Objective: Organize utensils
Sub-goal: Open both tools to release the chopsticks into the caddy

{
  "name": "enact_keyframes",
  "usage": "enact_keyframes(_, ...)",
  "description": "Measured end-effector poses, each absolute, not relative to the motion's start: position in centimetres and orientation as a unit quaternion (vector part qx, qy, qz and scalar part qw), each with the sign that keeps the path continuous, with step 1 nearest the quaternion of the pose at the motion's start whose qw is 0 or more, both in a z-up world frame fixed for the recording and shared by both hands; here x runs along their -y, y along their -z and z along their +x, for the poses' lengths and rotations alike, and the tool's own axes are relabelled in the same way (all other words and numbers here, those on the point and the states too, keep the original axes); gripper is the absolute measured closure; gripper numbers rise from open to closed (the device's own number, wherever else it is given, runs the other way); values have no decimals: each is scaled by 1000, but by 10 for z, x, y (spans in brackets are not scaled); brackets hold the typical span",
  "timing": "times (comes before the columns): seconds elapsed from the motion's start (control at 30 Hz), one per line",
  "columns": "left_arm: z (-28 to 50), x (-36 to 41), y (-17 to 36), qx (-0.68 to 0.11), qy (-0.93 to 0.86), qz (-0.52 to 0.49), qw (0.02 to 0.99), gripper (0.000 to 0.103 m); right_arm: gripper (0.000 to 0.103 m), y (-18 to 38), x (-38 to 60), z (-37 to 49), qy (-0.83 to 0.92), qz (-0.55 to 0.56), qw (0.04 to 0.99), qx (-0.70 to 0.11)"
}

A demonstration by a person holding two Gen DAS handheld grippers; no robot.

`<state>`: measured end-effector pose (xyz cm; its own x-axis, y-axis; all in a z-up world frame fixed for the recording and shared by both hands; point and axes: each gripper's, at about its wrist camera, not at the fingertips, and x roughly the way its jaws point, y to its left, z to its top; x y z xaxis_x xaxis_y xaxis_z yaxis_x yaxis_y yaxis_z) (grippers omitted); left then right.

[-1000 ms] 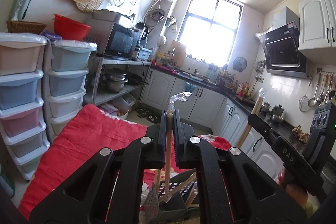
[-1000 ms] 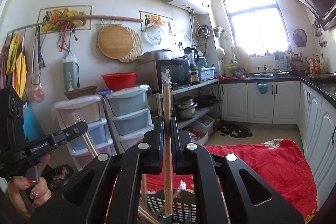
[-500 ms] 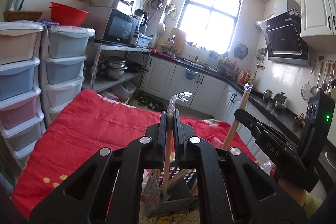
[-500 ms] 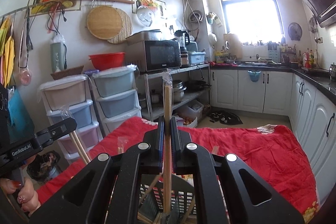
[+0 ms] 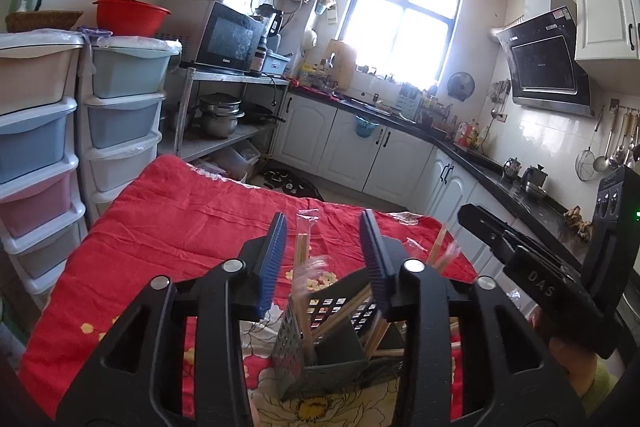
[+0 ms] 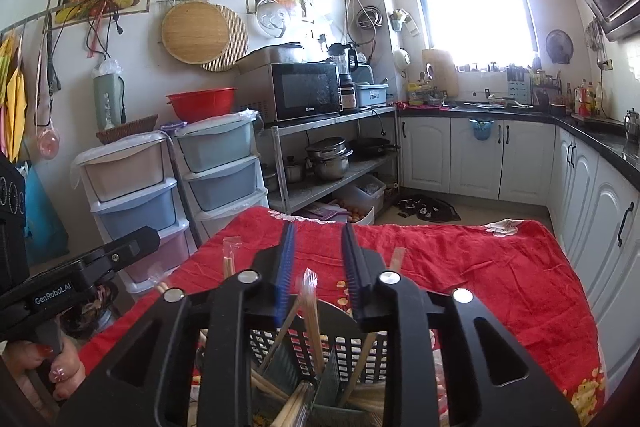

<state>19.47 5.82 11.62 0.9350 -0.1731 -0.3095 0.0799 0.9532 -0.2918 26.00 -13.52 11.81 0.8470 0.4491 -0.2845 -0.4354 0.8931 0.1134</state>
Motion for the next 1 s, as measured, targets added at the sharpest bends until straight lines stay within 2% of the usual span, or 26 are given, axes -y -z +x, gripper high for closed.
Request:
enact_keyframes(0.07,191,-60,-119,-166,62,-140,974,55,75,-120,139,256,-229,23,961,-156)
enact_keyframes(0.13,186,-62,-122,-165,58,-140,975,51,69,-123,142,251,-232,25,960,-157)
enact_keyframes(0.2,183,-64,-125,-164,57,-142,974,39,65,-126,145,247,-231,24,960,-157)
enact_keyframes(0.27,178,-66,-128,-164,57,-145,974,33,59,-128,148,240,-233,22,959,-161)
enact_keyframes(0.3,176,-66,-130,-164,57,-146,974,26,57,-129,149,238,-233,22,959,-162)
enact_keyframes(0.37,172,-66,-132,-164,57,-146,974,19,55,-130,151,232,-232,20,959,-161)
enact_keyframes(0.47,163,-67,-136,-162,59,-147,974,11,50,-131,154,223,-232,16,959,-161)
enact_keyframes(0.6,152,-65,-138,-158,61,-149,974,11,45,-132,161,210,-231,19,960,-157)
enact_keyframes(0.77,139,-63,-140,-154,60,-148,975,11,33,-133,171,192,-226,21,963,-147)
enact_keyframes(1.0,119,-58,-132,-156,55,-143,976,11,21,-128,182,166,-221,16,965,-141)
